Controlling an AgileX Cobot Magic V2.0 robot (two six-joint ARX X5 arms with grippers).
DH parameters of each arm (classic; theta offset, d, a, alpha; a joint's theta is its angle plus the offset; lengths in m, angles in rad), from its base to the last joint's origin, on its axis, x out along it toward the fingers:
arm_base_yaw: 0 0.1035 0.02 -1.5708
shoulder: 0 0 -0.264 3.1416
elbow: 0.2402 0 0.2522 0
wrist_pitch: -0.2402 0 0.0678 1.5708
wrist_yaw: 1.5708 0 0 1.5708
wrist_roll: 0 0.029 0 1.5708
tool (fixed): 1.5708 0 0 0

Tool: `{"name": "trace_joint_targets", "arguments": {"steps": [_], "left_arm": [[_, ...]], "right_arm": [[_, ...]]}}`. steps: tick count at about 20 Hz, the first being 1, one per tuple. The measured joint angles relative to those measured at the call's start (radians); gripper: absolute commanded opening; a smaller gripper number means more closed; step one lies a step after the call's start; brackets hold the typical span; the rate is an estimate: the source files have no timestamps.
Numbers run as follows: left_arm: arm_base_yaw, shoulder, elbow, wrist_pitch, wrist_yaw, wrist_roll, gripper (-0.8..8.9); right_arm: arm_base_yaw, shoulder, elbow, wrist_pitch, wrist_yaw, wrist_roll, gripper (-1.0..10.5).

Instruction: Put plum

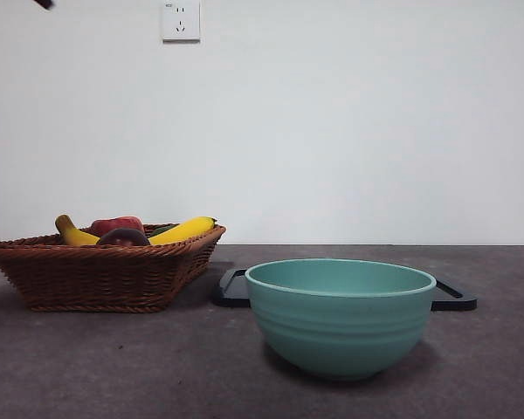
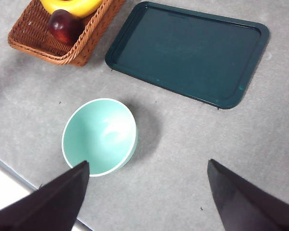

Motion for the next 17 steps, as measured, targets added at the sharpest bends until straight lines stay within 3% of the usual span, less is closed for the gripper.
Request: {"name": "trace_joint_targets", "arguments": {"steps": [7, 17], "left_arm": [[-0.107, 0.296, 0.121, 0.045, -0.138, -0.001, 4.64], [-0.158, 0.6, 0.121, 0.177, -0.217, -0.008, 4.64]], "right_arm": [[0.0, 0.0, 0.0, 0.0, 0.0, 0.0, 3.9], [0.0, 0.0, 0.0, 0.0, 0.0, 0.0, 3.9]]}}
